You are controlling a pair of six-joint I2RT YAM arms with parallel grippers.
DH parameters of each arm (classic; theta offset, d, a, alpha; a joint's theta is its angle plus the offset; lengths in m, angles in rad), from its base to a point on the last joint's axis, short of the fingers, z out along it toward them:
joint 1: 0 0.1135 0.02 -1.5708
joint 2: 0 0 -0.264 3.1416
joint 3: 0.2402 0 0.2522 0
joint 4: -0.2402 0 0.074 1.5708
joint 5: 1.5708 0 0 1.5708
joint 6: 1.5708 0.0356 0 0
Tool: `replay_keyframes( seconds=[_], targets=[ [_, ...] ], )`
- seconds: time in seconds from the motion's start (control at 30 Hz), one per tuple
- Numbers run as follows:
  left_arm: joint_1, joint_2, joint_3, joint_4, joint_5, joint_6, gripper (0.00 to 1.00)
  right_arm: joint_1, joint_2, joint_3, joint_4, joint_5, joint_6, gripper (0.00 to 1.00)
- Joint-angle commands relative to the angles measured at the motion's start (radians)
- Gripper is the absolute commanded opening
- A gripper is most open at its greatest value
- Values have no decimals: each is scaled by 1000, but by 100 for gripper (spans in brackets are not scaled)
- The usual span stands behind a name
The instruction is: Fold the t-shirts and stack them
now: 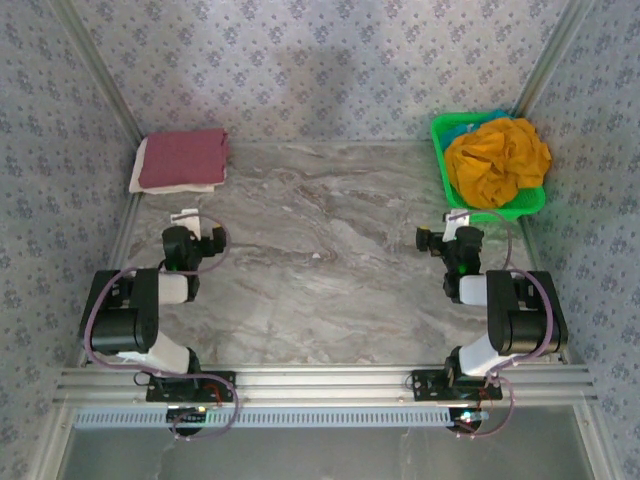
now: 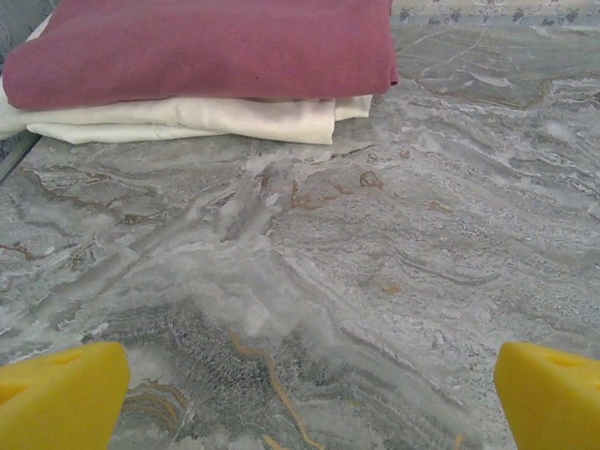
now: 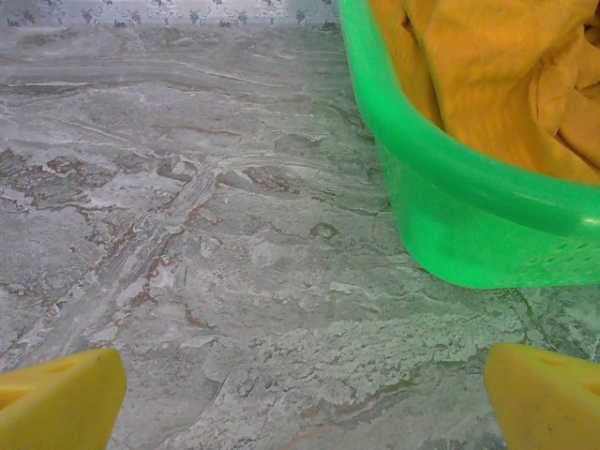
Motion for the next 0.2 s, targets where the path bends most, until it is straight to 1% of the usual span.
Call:
replay_keyframes(
  seconds=[0.0,0.17],
  targets=[
    [-4,3,15,-7,-11,-8,100,-4,13,23,-18,6,10,100],
    [-3,2,16,-8,-12,-8,100,-3,13,22,-15,7,9,100]
  ],
)
